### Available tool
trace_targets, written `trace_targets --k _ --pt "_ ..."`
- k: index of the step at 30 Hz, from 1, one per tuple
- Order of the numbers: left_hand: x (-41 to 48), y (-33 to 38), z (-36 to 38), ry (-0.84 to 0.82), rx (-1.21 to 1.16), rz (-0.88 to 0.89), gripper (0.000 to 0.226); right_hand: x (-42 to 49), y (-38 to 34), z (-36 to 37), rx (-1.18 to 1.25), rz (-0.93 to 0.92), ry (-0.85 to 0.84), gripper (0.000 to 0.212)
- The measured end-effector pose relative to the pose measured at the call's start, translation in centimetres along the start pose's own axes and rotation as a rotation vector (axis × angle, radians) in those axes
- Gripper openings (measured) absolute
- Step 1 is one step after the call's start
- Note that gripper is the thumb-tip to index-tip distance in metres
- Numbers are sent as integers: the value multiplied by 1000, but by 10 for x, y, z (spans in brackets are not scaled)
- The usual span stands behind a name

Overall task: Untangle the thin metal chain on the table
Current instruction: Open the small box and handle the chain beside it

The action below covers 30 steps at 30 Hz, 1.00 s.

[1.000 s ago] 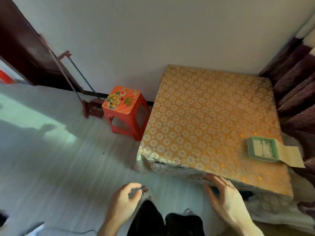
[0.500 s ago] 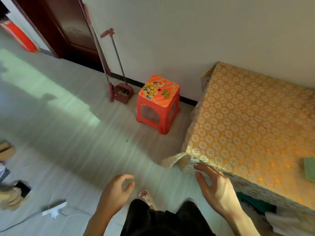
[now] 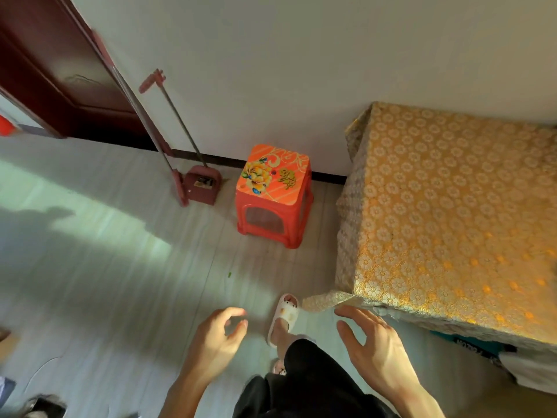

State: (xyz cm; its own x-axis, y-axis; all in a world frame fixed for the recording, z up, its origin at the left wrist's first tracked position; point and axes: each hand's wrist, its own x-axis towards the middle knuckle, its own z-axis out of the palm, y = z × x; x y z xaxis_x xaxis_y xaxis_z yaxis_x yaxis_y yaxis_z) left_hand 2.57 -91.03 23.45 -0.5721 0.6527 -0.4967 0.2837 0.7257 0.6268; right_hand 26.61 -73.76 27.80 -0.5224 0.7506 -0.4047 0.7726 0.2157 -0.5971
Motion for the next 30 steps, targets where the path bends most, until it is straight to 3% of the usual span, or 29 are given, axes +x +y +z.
trace_targets --k 15,18,30 --pt "172 78 -79 -194 121 -1 20 152 -83 -52 123 3 138 23" --pt "207 100 -84 -231 122 68 20 174 -87 -57 94 26 170 24" --pt "352 180 -102 -466 402 322 20 212 -113 -42 237 376 364 19"
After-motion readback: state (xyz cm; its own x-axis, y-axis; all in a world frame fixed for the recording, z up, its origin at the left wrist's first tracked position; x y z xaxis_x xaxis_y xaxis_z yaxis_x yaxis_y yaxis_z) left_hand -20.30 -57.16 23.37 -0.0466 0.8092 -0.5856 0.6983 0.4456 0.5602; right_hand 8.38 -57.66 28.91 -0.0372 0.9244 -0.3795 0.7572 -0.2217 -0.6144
